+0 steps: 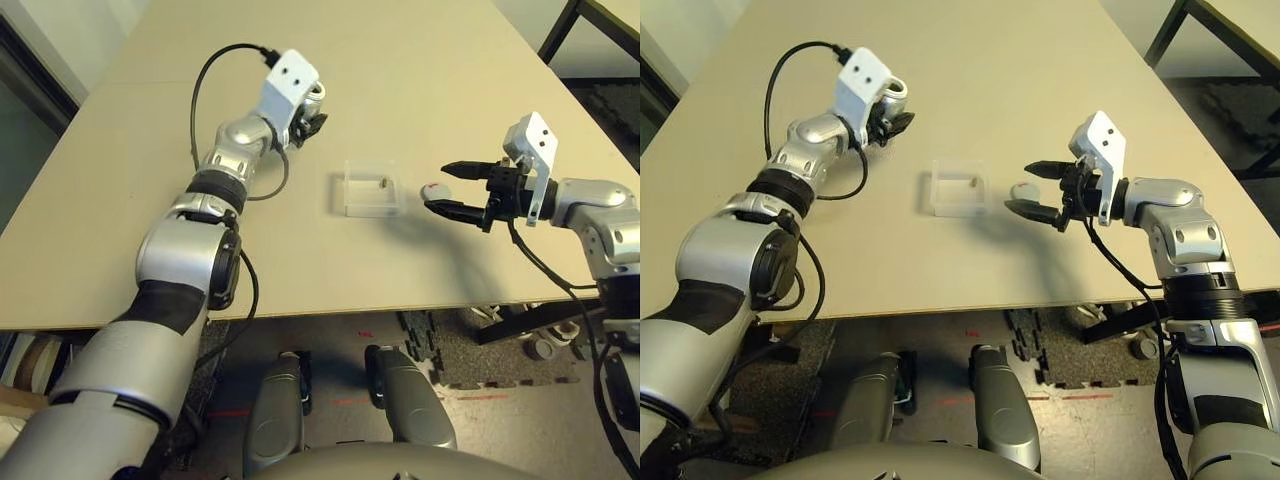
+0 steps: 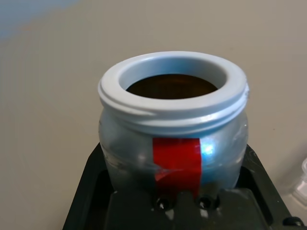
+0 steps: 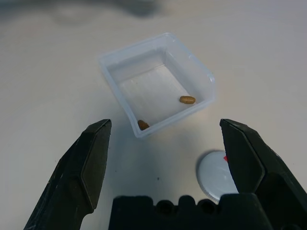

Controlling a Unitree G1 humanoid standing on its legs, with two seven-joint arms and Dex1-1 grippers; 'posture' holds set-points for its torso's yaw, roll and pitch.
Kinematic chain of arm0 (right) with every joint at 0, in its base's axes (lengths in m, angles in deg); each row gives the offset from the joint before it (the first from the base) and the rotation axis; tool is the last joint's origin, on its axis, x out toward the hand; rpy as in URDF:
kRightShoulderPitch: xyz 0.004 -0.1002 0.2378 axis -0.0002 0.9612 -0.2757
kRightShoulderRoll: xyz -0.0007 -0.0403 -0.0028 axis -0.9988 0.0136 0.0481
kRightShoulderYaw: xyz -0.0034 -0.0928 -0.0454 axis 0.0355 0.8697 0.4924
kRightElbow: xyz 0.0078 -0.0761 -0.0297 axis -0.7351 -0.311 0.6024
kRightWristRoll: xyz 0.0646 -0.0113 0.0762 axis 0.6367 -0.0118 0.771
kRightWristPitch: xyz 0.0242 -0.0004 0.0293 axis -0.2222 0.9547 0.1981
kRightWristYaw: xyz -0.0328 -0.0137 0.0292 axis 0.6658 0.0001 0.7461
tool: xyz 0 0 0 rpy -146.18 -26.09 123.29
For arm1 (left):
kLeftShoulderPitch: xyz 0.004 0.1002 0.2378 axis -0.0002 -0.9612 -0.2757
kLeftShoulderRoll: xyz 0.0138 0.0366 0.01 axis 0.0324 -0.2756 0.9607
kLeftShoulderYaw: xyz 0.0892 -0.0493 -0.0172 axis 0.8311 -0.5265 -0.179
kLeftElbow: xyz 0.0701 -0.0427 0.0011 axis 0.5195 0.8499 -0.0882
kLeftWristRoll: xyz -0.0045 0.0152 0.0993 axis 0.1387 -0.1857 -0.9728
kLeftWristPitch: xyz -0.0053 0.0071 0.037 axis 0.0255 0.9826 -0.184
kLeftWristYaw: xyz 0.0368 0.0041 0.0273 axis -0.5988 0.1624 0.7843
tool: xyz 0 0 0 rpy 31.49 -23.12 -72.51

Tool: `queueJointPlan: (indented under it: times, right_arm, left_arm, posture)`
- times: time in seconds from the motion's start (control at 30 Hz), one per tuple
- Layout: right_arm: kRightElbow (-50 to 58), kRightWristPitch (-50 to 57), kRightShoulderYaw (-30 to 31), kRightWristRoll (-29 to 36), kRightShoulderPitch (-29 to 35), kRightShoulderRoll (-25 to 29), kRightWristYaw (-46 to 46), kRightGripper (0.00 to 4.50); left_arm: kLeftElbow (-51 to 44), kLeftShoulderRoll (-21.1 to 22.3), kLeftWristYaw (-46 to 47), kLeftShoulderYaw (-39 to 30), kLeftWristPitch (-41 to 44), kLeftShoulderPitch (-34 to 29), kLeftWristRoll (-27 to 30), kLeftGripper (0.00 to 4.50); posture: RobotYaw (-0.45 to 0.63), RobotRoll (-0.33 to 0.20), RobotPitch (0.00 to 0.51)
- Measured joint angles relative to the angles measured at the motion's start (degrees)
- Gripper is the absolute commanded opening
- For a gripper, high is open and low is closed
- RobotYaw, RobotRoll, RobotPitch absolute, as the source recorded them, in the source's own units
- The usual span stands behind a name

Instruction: Pour the medicine from the bottle into the box.

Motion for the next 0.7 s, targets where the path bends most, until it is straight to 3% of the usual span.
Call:
queueJointPlan:
  times: [0.3, 0.7]
  right_arm:
    - [0.00, 0.04, 0.00, 0.02, 0.00, 0.29, -0.31, 4.50]
    - [1.23, 1.29, -0.01, 0.19, 1.21, 1.69, -0.28, 4.50]
  left_arm:
    - [-0.87, -2.40, 0.94, -4.24, -5.90, -3.64, 5.02, 2.57]
    - [-0.69, -2.20, 5.61, -0.55, -7.05, -8.47, 1.84, 2.57]
  posture:
    - [-0.12, 0.000, 0.166]
    - [-0.12, 0.000, 0.172]
